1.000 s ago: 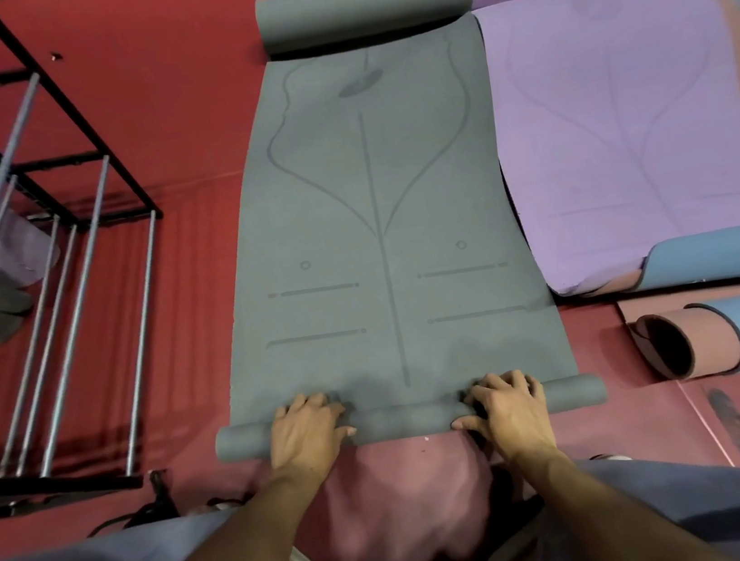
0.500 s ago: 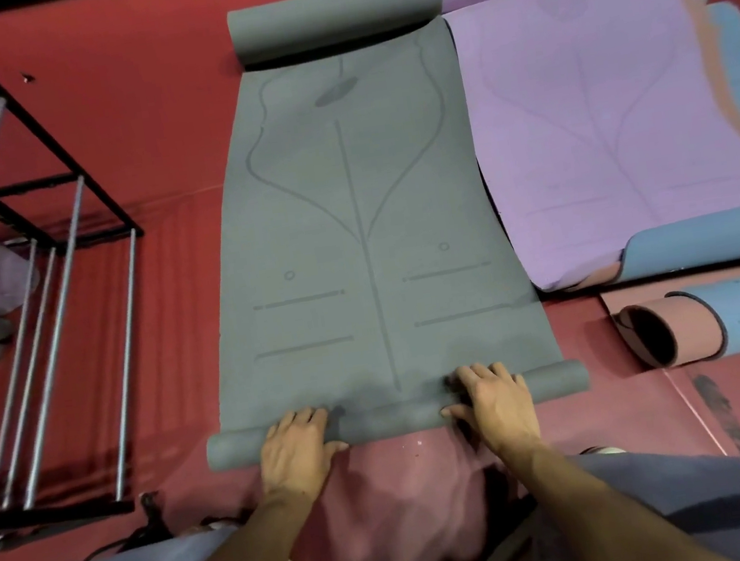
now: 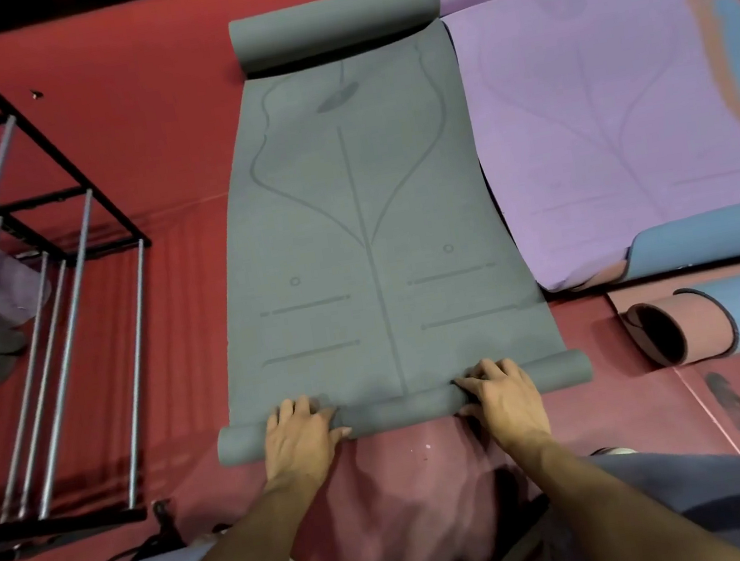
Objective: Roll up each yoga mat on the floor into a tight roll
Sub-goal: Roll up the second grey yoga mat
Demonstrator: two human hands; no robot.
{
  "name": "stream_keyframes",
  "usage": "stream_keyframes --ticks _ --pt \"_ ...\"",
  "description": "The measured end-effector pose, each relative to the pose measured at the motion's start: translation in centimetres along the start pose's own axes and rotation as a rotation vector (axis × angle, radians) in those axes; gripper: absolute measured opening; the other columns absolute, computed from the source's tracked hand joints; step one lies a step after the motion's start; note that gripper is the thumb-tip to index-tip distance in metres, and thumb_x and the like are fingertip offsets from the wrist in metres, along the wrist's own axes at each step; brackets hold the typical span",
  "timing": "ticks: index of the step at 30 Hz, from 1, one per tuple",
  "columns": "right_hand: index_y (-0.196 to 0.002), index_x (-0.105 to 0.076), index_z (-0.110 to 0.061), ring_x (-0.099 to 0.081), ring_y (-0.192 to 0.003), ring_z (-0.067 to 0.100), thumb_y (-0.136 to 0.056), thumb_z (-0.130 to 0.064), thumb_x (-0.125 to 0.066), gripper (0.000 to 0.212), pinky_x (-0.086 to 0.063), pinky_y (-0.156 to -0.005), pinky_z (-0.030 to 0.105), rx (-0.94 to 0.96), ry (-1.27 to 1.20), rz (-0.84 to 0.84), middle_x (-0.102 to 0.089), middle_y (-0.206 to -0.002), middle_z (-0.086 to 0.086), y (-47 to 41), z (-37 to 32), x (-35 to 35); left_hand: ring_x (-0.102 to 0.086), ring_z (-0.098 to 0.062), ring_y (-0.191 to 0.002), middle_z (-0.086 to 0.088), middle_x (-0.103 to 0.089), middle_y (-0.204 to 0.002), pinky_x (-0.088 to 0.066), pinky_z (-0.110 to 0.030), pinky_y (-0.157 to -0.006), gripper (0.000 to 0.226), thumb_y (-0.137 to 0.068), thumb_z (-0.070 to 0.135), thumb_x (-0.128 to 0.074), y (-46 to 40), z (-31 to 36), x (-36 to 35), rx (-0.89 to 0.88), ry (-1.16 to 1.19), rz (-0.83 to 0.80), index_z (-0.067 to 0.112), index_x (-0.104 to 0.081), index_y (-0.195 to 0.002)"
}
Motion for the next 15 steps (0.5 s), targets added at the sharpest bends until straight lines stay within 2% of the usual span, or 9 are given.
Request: stream_keyframes --ticks 5,8,12,15 --pt "-0.100 -0.062 -0.026 -0.053 -0.085 0.023 -0.074 -0.047 -0.086 0.042 -0.045 -0.081 0.036 -0.037 -0.060 0.029 -0.063 -0.091 -0.008 -0.6 0.0 0.6 -0.062 -0.026 -0.087 0.004 -0.069 -0.088 -0.050 -0.040 -0.075 0.044 -0.089 0.064 -0.050 1.2 0.3 0.7 -0.018 0.069 0.073 0.025 -0.068 -0.099" --pt "-0.096 -0.064 -0.026 -0.055 -0.088 0.023 -0.075 -0.045 -0.086 0.036 -0.044 -0.085 0.035 -0.042 -0.083 0.029 -0.067 -0.091 -0.009 -0.8 0.1 0.6 -0.062 -0.026 -0.095 0.003 -0.069 -0.097 -0.052 -0.041 -0.085 0.049 -0.080 0.069 -0.070 1.5 0.2 0.3 -0.030 0.063 0.035 0.026 -0.069 -0.103" --pt "-0.101 -0.074 -0.031 -0.052 -0.100 0.027 -0.075 -0.048 -0.086 0.034 -0.046 -0.094 0.041 -0.055 -0.078 0.101 -0.064 -0.108 -0.004 -0.2 0.3 0.2 -0.060 -0.033 -0.112 -0.009 -0.067 -0.127 -0.048 -0.046 -0.102 0.058 -0.062 0.055 -0.092 0.9 0.3 -0.2 0.037 0.025 -0.057 0.026 -0.078 -0.110" --pt "-0.111 -0.075 -0.033 -0.048 -0.099 0.029 -0.083 -0.049 -0.078 0.032 -0.048 -0.095 0.045 -0.047 -0.084 0.186 -0.057 -0.113 0.002 0.3 0.6 0.1 -0.061 -0.036 -0.108 -0.013 -0.067 -0.121 -0.045 -0.055 -0.105 0.052 -0.065 0.050 -0.093 0.5 0.3 -0.4 0.056 0.005 -0.018 0.025 -0.080 -0.109"
Point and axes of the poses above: each hand's wrist, its own y-axis away from the middle knuckle, its own x-axis out of the back of the hand, z = x × y, the point moved 3 cm from there along -y, towards the middle knuckle
